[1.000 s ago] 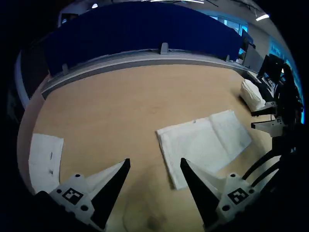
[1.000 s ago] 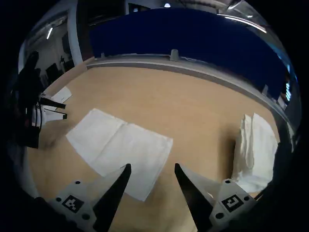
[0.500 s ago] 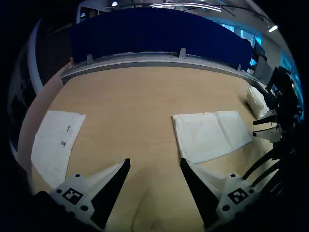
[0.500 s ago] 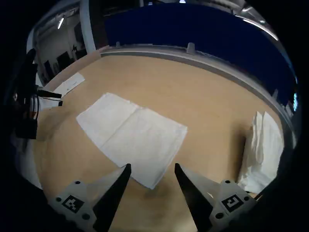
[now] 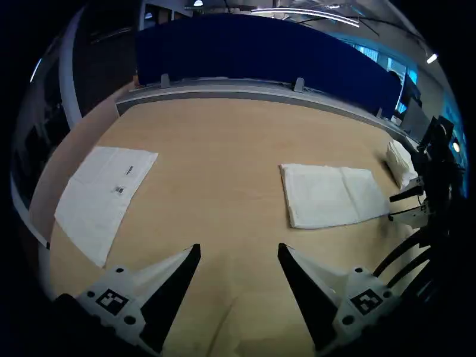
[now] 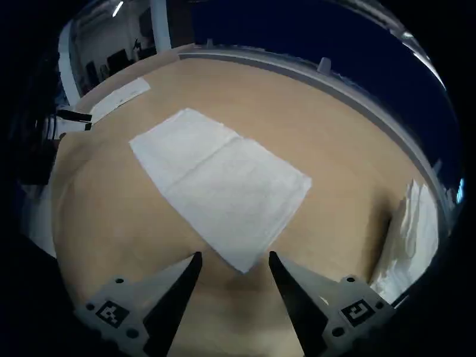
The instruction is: Fold towel
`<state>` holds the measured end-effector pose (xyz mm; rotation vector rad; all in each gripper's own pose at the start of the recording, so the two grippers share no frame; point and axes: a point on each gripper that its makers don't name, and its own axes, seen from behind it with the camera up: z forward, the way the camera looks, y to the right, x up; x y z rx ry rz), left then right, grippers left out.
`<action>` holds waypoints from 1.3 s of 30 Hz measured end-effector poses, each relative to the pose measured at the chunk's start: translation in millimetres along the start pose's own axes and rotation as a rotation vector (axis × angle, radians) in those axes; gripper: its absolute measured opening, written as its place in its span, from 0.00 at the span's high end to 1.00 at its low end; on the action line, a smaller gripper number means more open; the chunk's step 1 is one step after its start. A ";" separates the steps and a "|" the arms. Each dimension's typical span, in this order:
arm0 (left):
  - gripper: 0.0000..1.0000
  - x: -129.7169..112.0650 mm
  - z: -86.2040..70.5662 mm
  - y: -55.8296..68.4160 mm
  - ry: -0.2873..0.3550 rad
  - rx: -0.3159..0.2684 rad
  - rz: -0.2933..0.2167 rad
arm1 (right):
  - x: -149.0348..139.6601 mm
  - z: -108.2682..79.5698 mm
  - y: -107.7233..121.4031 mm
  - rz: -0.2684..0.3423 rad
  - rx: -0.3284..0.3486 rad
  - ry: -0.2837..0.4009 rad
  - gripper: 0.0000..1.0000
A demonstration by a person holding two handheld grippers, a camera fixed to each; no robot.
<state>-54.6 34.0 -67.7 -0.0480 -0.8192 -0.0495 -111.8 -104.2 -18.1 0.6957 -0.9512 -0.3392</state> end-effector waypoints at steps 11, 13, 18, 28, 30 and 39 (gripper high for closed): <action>0.04 -2.6 -8.2 -2.7 0.001 0.002 0.011 | -10.0 2.7 0.8 0.003 0.004 -0.021 0.30; 0.04 -3.4 -9.6 -3.2 0.001 0.002 0.010 | -11.5 3.2 0.5 0.004 0.007 -0.023 0.36; 0.04 -5.5 -14.0 -4.8 0.001 0.003 0.008 | -14.3 4.7 1.1 0.003 0.005 -0.027 0.41; 0.03 -8.4 -24.3 -9.7 0.001 0.006 0.004 | -17.4 8.3 8.2 0.017 -0.013 -0.033 0.72; 0.04 -9.1 -25.2 -10.6 0.002 0.007 0.003 | -17.5 8.4 9.2 0.016 -0.017 -0.032 0.74; 0.03 -8.3 -26.0 -10.8 0.002 0.006 0.000 | -17.9 7.2 10.8 0.013 -0.023 -0.042 0.84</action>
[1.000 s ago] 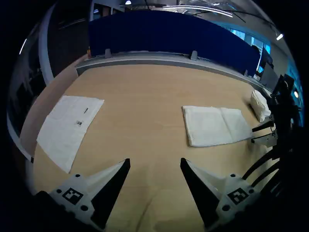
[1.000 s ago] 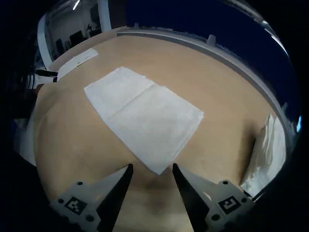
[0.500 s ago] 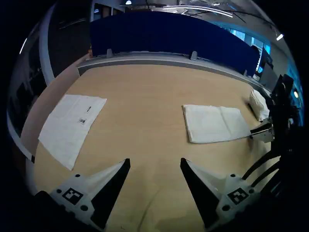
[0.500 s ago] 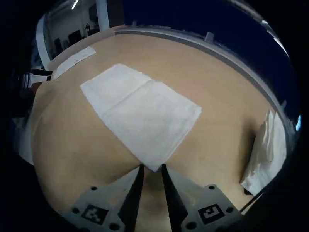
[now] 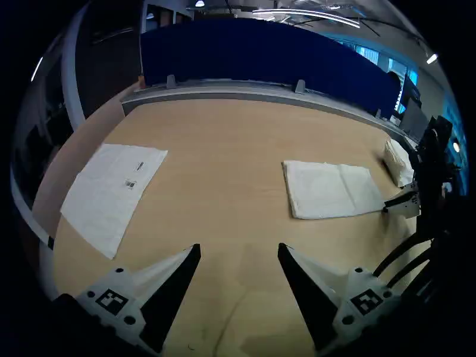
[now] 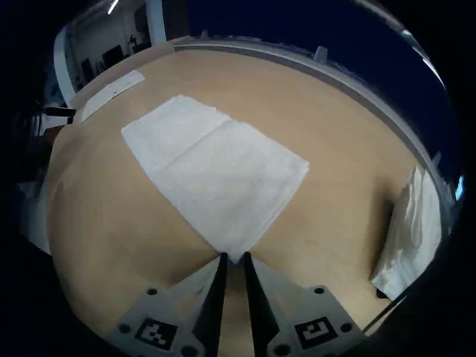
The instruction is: Fold towel
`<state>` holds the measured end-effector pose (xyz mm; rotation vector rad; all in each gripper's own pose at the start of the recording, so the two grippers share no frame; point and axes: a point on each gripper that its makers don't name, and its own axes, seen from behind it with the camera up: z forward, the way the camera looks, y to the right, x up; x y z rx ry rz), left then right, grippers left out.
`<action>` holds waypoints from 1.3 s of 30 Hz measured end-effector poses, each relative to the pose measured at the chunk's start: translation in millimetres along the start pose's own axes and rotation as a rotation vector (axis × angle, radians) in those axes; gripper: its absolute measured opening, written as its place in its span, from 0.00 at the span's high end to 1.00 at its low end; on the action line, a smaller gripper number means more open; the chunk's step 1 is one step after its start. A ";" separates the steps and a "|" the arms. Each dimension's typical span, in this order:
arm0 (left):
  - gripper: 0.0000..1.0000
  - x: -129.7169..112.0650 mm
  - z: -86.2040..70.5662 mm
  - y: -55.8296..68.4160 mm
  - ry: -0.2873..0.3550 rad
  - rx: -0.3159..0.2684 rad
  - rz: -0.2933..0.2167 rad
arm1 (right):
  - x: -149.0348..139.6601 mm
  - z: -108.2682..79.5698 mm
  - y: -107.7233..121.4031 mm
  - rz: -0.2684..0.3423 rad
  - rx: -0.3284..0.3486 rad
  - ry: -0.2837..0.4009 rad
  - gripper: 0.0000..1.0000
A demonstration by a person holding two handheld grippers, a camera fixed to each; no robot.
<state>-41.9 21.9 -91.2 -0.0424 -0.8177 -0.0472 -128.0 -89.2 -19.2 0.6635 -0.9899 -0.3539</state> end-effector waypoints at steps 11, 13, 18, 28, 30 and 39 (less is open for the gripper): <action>0.03 -1.6 0.4 0.6 -0.002 -0.004 0.006 | 3.6 -2.1 -2.8 0.012 -0.005 0.017 0.96; 0.04 -1.7 0.1 0.3 -0.002 -0.004 0.007 | 6.5 -4.4 -3.1 0.016 -0.007 0.026 0.96; 0.03 0.5 -1.5 -1.0 0.001 -0.006 0.003 | 20.8 -14.7 -3.6 0.024 -0.013 0.064 0.96; 0.04 7.7 -8.5 -5.6 0.018 -0.007 -0.002 | 87.5 -43.0 -8.8 0.033 0.000 0.196 0.96; 0.03 8.7 -10.0 -6.9 0.023 -0.007 -0.006 | 102.4 -48.0 -11.4 0.027 0.006 0.220 0.96; 0.03 8.7 -15.7 -13.5 0.034 -0.005 -0.018 | 153.4 -56.5 -26.6 -0.047 0.020 0.265 0.96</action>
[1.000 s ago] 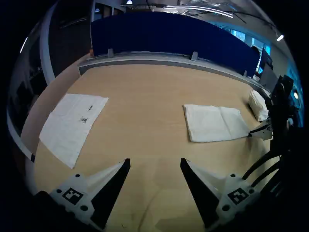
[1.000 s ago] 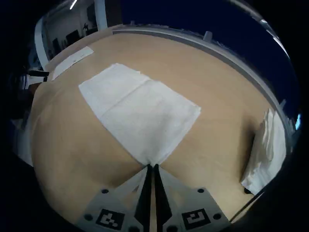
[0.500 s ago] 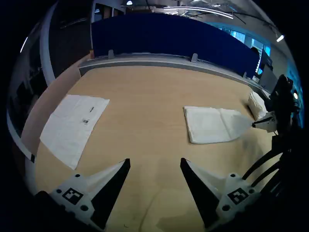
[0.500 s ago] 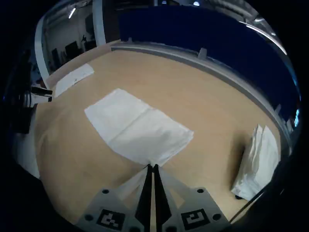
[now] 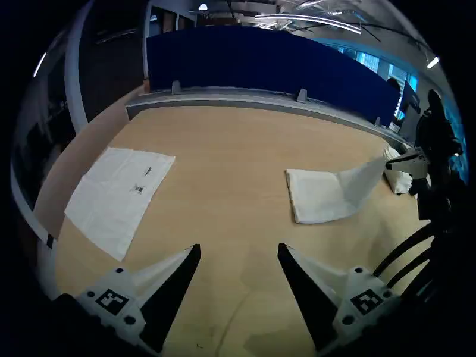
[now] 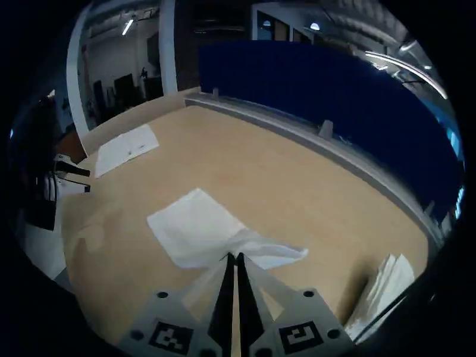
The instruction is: Fold towel
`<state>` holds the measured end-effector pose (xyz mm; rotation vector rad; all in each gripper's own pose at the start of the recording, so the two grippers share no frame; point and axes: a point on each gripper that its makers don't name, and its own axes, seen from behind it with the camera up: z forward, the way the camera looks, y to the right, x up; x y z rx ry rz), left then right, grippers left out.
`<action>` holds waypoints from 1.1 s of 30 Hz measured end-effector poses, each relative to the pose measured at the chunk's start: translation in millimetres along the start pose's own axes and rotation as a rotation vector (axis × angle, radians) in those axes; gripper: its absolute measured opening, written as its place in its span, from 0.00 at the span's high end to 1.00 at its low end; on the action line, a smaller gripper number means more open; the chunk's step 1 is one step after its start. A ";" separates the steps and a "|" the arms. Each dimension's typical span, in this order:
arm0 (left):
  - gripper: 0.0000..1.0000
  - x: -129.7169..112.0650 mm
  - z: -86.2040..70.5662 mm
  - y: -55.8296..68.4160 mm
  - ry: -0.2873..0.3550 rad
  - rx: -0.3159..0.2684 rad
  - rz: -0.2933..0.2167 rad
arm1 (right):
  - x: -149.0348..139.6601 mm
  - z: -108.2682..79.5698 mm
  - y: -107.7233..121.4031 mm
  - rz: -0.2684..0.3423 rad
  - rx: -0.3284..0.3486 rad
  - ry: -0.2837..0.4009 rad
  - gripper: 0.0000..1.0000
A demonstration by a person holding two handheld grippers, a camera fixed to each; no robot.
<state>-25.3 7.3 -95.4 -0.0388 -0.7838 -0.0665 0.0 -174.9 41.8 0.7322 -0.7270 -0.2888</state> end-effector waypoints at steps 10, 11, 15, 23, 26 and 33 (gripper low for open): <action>0.04 -0.8 -4.9 -2.8 0.007 -0.005 -0.007 | 21.1 16.6 -18.3 -0.035 0.032 0.001 0.96; 0.04 -1.1 -5.6 -3.2 0.007 -0.005 -0.007 | 22.7 18.1 -20.4 -0.038 0.036 0.001 0.97; 0.04 -1.5 -8.2 -4.5 0.008 -0.005 -0.006 | 30.1 27.6 -32.8 -0.056 0.059 0.000 0.97; 0.03 -1.7 -11.9 -2.9 0.010 -0.014 -0.026 | 45.6 73.3 -83.3 -0.091 0.149 0.008 0.97; 0.04 -2.5 -13.2 -2.6 0.011 -0.014 -0.030 | 45.3 94.1 -108.8 -0.081 0.200 0.011 0.97; 0.04 -8.7 -13.7 -4.5 0.006 -0.009 -0.038 | 11.2 147.1 -155.1 0.001 0.266 -0.059 0.97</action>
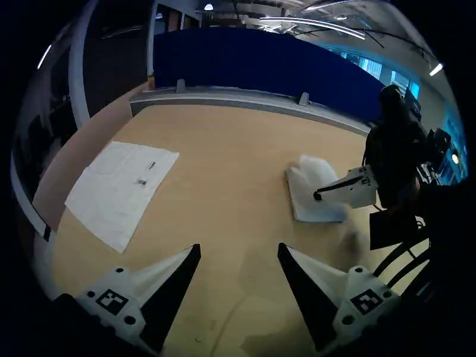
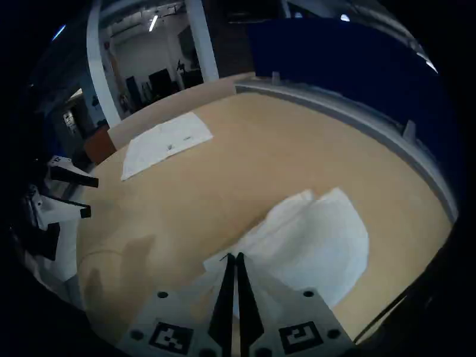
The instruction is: Fold towel
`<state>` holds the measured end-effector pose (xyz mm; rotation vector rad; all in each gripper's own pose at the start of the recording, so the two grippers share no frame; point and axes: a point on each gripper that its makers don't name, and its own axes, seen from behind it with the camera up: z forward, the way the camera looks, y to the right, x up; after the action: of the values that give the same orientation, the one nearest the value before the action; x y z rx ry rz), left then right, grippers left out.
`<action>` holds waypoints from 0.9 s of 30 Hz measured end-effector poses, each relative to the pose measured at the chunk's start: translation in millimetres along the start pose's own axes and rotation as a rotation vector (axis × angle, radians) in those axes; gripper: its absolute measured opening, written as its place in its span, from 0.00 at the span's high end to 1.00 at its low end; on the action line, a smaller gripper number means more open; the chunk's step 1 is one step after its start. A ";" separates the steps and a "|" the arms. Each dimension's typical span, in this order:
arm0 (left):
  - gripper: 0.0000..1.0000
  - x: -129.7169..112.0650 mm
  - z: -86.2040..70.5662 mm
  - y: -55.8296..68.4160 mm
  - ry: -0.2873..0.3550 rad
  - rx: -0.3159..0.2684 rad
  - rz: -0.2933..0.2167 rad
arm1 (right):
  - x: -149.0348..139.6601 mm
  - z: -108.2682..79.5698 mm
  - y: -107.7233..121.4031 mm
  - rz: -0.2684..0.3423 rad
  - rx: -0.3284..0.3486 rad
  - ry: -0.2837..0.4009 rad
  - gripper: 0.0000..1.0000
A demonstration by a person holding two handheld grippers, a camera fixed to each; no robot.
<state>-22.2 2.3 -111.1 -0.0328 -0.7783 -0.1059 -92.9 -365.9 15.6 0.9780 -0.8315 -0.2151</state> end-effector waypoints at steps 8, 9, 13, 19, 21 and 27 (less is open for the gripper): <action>0.04 -1.5 0.4 -5.4 0.000 0.003 -0.007 | -16.1 9.1 -4.0 0.019 0.003 -0.031 0.95; 0.04 -1.9 0.7 -6.2 -0.001 0.005 -0.006 | -16.3 8.1 -3.9 0.017 0.004 -0.032 0.94; 0.04 -4.2 -0.1 -8.4 -0.005 0.010 -0.006 | -15.1 4.1 -3.8 0.009 0.004 -0.028 0.81; 0.03 -7.7 -3.8 -10.2 -0.007 0.013 -0.012 | -10.1 -3.9 -2.6 -0.008 -0.010 -0.002 0.27; 0.04 -8.8 -4.8 -10.8 -0.007 0.014 -0.014 | -8.3 -6.6 -1.9 -0.016 -0.016 0.007 0.14; 0.03 -9.4 -7.6 -13.4 -0.007 0.021 -0.019 | -3.0 -10.1 4.6 -0.023 -0.042 0.029 0.12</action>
<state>-25.0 -10.8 -123.2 -0.0062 -0.7863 -0.1160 -88.7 -355.2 14.8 0.9494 -0.7863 -0.2372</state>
